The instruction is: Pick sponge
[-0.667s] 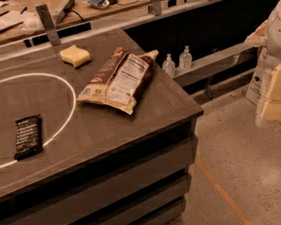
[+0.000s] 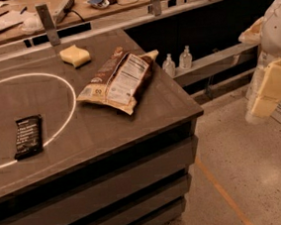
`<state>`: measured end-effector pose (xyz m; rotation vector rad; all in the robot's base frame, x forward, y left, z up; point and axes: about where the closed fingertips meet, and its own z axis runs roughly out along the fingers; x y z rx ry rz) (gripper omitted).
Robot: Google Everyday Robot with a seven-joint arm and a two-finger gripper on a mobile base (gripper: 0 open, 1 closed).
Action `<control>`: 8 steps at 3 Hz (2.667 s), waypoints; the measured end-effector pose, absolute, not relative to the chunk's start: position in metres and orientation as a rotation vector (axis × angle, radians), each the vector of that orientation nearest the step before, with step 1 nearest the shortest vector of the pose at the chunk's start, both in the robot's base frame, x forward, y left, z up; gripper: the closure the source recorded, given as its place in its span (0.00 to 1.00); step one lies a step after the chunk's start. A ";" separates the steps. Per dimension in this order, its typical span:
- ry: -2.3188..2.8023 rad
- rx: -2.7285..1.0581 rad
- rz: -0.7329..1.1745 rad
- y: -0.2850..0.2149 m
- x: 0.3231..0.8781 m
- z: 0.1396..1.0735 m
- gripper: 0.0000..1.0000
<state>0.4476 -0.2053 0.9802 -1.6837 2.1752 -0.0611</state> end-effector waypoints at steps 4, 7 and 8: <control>1.803 -1.267 0.279 -0.067 0.601 0.995 0.00; 1.775 -1.259 0.311 -0.013 0.666 0.969 0.00; 1.711 -1.238 0.350 0.021 0.695 0.964 0.00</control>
Offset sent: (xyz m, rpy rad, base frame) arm 0.1106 0.0971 0.0267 0.5808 -0.2541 0.0108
